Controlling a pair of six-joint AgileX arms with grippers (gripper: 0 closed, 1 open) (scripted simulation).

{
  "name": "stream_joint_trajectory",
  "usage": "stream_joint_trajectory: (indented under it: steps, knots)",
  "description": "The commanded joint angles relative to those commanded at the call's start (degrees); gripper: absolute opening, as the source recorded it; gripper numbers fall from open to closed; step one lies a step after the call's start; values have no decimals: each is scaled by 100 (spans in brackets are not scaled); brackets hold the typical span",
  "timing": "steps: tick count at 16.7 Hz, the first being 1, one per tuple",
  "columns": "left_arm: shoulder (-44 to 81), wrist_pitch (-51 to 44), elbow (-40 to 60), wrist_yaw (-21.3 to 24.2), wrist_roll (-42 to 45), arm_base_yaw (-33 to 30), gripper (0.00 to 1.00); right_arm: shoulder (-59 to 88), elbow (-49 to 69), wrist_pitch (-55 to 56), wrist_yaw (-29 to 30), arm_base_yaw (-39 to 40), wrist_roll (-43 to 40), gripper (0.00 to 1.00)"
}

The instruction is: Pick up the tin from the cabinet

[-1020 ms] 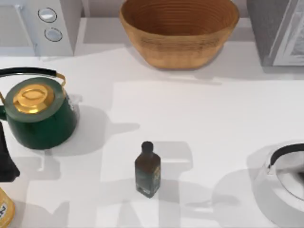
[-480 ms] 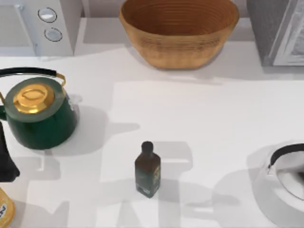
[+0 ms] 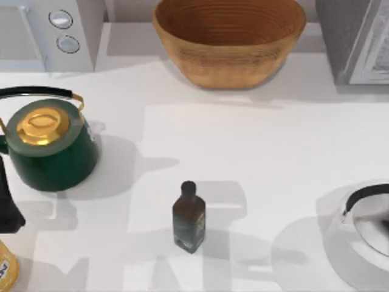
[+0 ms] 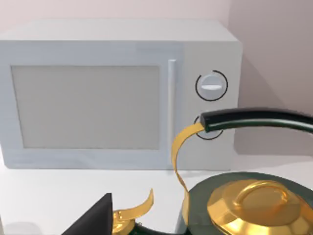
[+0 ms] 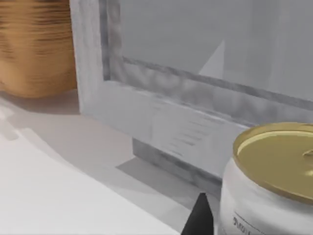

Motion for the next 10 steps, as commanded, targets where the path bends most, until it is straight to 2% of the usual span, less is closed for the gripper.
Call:
stream_joint_trajectory:
  steps: [10]
  knots:
    - [0,0,0,0,0,0,100,0,0,0,0,0,0,90]
